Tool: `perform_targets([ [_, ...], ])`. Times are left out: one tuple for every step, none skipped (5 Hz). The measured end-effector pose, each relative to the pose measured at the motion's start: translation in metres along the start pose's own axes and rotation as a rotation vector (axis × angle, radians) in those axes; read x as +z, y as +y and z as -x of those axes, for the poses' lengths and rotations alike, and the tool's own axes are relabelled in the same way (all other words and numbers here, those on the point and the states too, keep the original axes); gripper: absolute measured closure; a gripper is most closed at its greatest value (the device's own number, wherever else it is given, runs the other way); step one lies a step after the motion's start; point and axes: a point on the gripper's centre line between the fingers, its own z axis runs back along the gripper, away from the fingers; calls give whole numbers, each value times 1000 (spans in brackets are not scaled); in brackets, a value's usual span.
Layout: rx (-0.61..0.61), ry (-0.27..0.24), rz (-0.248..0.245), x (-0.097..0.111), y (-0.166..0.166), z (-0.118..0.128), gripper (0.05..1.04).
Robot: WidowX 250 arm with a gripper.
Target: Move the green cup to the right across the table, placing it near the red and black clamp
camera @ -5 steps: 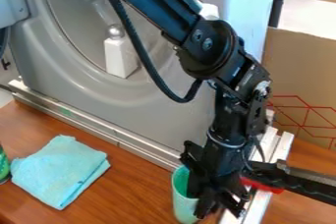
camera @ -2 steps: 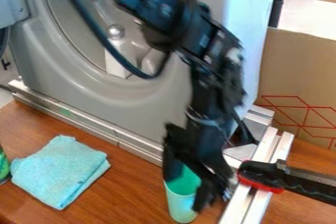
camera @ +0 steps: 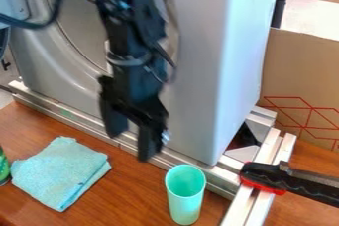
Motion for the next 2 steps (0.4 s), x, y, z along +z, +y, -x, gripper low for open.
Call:
perform_targets([
  [44,-27,-30,16,28,14,83],
  [83,-20,-79,20,58,26,83],
])
